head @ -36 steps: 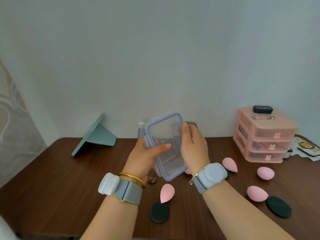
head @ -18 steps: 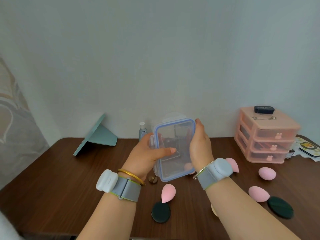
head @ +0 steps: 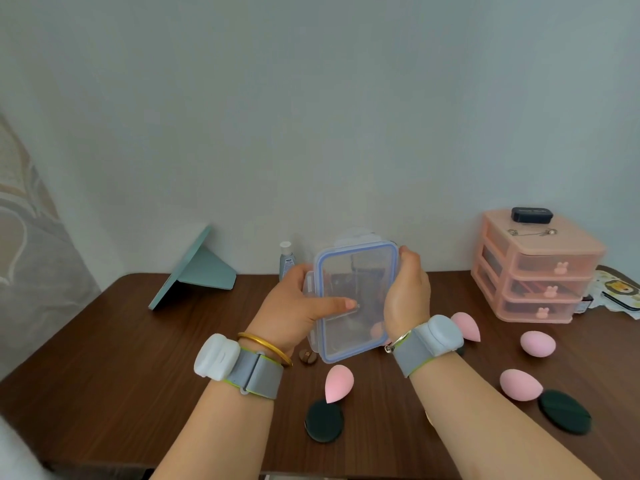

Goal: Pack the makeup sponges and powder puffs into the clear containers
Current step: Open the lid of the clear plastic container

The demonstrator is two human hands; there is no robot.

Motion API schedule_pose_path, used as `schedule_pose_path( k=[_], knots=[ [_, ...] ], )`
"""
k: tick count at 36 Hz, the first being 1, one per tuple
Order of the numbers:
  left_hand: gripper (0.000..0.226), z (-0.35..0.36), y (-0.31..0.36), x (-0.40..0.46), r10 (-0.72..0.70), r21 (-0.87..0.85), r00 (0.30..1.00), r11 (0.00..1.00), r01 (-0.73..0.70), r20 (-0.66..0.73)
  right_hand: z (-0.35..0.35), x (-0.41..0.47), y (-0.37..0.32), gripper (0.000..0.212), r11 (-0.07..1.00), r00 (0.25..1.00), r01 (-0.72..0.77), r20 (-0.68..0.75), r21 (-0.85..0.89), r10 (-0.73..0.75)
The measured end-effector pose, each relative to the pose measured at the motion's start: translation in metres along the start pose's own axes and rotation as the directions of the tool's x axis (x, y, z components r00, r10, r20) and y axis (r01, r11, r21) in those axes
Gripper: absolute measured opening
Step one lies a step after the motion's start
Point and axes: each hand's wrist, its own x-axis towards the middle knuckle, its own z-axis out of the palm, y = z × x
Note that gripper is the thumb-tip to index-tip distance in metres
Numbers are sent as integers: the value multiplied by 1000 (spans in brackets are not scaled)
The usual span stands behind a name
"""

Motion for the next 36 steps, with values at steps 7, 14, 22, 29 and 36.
schedule_pose_path(
  k=[7, 14, 22, 29, 36],
  knots=[
    [68, 1, 1, 1, -31, -62, 999, 998, 32, 18, 0, 9, 0, 46, 990, 997, -19, 71, -142, 29],
    [16, 4, 13, -6, -42, -356, 993, 934, -1, -113, -1, 10, 1, 47, 969, 995, -55, 67, -239, 73],
    [14, 10, 11, -6, -8, -461, 950, 876, -144, -312, 8, 8, 27, 48, 945, 931, -323, 162, -46, 326],
    [50, 21, 8, -7, 165, -147, 885, 957, -250, -435, 21, 3, 26, 60, 920, 921, -388, 72, 50, 384],
    [17, 26, 6, -11, 40, -363, 922, 912, -192, -385, 26, 3, 28, 87, 913, 918, -396, 36, 96, 395]
  ],
)
